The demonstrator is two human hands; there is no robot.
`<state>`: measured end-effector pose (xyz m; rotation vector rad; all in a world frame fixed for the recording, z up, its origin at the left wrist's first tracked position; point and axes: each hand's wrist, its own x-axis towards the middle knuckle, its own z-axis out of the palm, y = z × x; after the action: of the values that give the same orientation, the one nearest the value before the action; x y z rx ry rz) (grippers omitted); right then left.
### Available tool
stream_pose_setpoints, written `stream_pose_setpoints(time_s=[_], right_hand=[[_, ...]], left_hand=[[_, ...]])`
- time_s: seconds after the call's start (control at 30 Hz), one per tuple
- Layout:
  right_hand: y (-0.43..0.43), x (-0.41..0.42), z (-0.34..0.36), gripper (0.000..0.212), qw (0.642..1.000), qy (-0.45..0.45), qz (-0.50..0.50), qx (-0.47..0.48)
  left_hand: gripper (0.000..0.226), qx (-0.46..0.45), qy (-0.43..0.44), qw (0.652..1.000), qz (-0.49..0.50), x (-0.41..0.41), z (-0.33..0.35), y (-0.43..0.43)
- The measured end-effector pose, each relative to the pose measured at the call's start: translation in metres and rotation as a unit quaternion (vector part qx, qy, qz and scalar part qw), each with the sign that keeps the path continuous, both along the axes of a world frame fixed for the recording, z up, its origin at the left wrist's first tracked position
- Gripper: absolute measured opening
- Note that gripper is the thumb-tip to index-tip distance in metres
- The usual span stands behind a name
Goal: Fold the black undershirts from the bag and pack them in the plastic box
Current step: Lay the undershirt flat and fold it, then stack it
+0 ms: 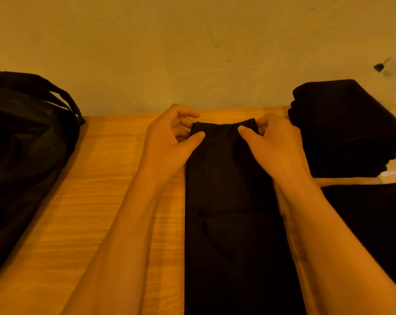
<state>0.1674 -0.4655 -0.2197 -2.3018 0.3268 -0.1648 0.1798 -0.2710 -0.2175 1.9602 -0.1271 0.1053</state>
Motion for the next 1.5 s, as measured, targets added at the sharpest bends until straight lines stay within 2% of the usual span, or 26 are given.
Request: stream_pose_setpoints(time_s=[0.33,0.43,0.6,0.87,0.93,1.0,1.23,1.33,1.5], right_hand=[[0.005,-0.006,0.005,0.018,0.999,-0.023,-0.002,0.041],[0.005,-0.006,0.005,0.019,0.997,-0.033,-0.013,0.072],[0.004,0.000,0.001,0.022,0.996,-0.035,-0.018,0.084],[0.002,0.003,-0.003,0.034,0.986,-0.049,-0.022,0.155],[0.000,0.002,-0.002,0.031,0.982,-0.054,-0.018,0.178],[-0.002,-0.001,-0.001,0.018,0.981,-0.063,-0.011,0.185],[-0.003,-0.011,0.007,0.009,0.979,-0.039,-0.002,0.201],[-0.008,-0.019,0.014,0.011,0.982,-0.038,0.002,0.184],[-0.019,-0.052,0.027,0.013,0.994,-0.049,0.077,0.068]], left_hand=[[0.032,-0.048,-0.012,0.998,-0.043,-0.003,0.003,0.002],[0.021,-0.018,-0.020,1.000,-0.013,0.001,-0.001,-0.003],[0.021,0.006,-0.026,0.999,0.036,0.007,-0.005,-0.001],[0.020,-0.035,-0.012,0.999,0.028,0.007,-0.003,0.002],[0.023,-0.056,-0.007,0.998,0.022,0.008,-0.001,0.003],[0.027,-0.083,0.002,0.996,0.016,0.008,0.002,0.004],[0.032,-0.120,0.045,0.992,0.009,0.003,0.007,0.010],[0.032,-0.140,0.009,0.990,-0.008,-0.002,0.015,0.012],[0.044,-0.061,-0.022,0.995,-0.080,-0.027,0.021,0.021]])
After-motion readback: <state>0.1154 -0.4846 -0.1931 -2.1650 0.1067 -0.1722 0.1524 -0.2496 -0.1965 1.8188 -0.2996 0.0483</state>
